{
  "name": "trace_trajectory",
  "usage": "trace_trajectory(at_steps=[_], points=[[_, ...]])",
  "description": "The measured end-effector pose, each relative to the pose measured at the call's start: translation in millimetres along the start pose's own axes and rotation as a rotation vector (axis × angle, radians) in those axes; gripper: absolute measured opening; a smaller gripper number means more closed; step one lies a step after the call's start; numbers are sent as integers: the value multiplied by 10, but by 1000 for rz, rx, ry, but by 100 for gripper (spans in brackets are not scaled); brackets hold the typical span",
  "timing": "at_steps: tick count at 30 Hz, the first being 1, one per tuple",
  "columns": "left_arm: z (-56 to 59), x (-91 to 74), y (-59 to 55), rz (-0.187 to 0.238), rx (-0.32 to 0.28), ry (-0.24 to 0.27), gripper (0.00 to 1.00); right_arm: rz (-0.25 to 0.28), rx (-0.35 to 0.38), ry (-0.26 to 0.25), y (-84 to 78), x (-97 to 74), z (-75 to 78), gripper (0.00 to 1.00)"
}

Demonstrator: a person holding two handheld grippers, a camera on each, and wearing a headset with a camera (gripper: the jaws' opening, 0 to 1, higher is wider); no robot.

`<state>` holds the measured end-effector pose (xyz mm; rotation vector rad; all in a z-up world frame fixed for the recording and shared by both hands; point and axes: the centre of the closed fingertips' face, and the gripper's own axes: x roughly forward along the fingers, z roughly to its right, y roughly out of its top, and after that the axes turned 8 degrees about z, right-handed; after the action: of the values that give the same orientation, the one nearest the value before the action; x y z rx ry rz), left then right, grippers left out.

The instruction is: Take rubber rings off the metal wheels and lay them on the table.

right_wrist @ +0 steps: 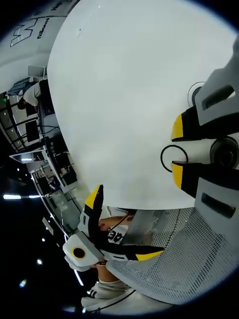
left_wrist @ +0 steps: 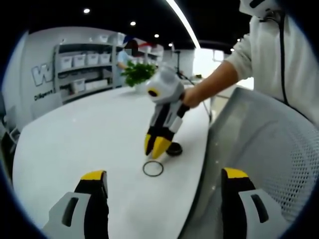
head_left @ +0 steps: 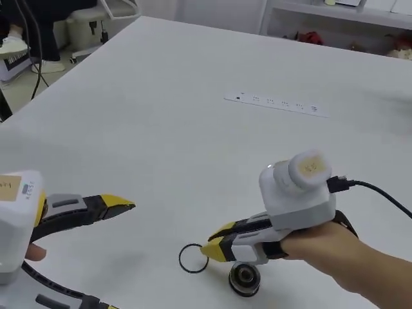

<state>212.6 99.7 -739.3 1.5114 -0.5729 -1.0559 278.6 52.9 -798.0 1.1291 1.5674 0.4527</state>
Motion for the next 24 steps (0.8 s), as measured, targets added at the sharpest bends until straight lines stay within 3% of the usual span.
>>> trace_trajectory(at_steps=[11,24], points=[[-2,-13,12,-3,8,2,96,34,-39,-11,113,-166,-73,23],[6,-3,30,-7,16,-2,96,113,-70,-20,306,-362,-178,37]])
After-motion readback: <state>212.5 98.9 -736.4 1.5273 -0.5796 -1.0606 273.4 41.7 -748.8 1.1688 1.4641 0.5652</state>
